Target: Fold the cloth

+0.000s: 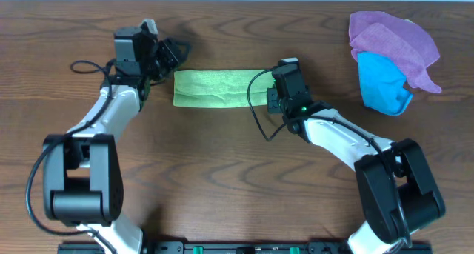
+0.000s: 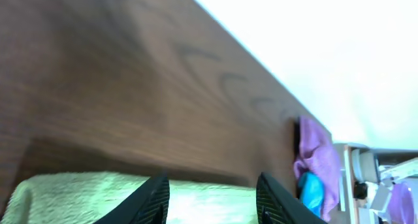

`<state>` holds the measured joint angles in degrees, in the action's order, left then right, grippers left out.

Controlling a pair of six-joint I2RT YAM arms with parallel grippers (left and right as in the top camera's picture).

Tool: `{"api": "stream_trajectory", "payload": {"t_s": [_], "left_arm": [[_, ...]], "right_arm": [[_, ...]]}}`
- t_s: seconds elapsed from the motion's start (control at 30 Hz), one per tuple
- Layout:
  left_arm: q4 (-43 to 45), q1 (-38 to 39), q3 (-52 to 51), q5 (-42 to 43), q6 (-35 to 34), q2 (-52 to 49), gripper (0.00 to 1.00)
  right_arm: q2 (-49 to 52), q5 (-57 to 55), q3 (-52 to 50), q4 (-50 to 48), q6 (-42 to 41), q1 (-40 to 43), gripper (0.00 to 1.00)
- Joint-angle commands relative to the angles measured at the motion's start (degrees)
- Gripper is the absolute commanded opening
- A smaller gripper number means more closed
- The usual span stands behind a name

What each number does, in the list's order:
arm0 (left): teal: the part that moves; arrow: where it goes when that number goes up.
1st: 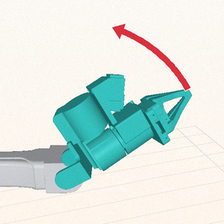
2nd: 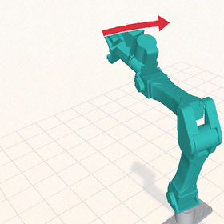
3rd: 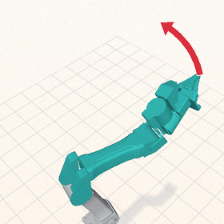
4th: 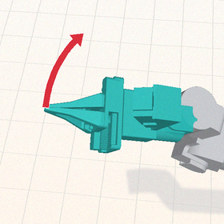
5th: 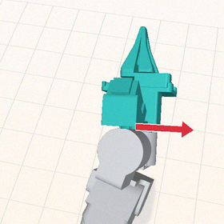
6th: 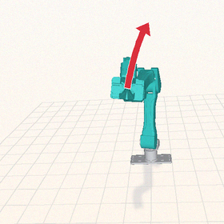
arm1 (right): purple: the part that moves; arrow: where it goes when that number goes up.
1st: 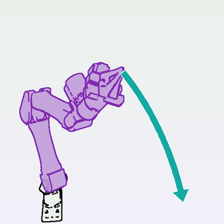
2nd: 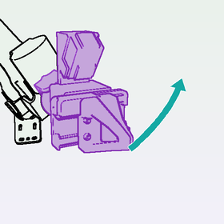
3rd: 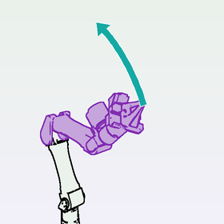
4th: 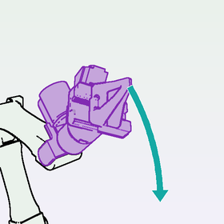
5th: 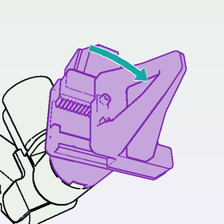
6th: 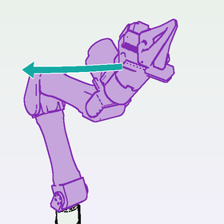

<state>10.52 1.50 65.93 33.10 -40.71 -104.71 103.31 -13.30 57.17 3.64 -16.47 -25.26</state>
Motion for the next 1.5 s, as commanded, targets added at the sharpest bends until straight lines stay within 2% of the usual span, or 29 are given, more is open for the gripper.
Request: {"api": "stream_trajectory", "payload": {"t_s": [0.0, 0.33, 0.47, 0.67, 0.73, 0.93, 1.07, 1.1, 1.13, 1.17, 1.23, 1.47], "left_arm": [[-0.8, -0.4, 1.6, 1.0, -0.5, 1.1, 0.45], [-15.0, 0.9, 1.6, -0.8, 3.5, 1.1, 0.46], [-17.3, 2.8, 1.6, -3.7, 4.3, 1.0, 0.47], [-16.8, 6.6, 1.6, -12.7, 5.0, 0.8, 0.51], [-16.4, 7.7, 1.6, -15.5, 6.5, 0.3, 0.46], [-15.5, 8.8, 1.6, -19.6, 8.6, -5.3, 0.38], [-13.8, 8.8, 1.6, -19.8, 8.6, -9.0, 0.18], [-13.5, 8.8, 1.6, -19.8, 8.6, -9.6, 0.17], [-13.3, 8.8, 1.6, -20.1, 8.6, -10.1, 0.1], [-13.3, 8.8, 1.6, -20.4, 8.6, -10.3, 0.06], [-13.5, 8.8, 1.6, -21.8, 8.6, -10.4, 0.06], [-15.1, 8.8, 1.6, -23.4, 11.3, -10.4, 0.06]], "right_arm": [[-0.9, 0.7, 0.3, 0.3, -1.7, -0.3, 0.22], [-0.9, 3.1, 0.3, 0.3, -1.7, -1.1, 0.22], [-0.9, 3.1, 0.3, 0.2, -2.2, -1.5, 0.23], [-0.9, 3.3, 0.3, 2.3, -12.2, -1.1, 0.22], [-1.0, 4.4, 0.3, 3.7, -16.7, -0.5, 0.28], [-2.6, 14.4, 0.3, 6.8, -24.3, 2.4, 0.67], [-3.9, 18.8, 0.3, 7.0, -24.7, 3.7, 0.83], [-4.4, 19.8, 0.3, 7.0, -24.7, 4.0, 0.87], [-5.0, 21.1, 0.3, 6.9, -24.7, 4.5, 0.93], [-5.5, 22.1, 0.3, 7.0, -24.7, 4.9, 0.95], [-6.0, 24.5, 0.3, 7.0, -25.2, 5.5, 0.99], [-5.9, 29.9, 0.2, 7.6, -30.7, 6.1, 0.96]]}}
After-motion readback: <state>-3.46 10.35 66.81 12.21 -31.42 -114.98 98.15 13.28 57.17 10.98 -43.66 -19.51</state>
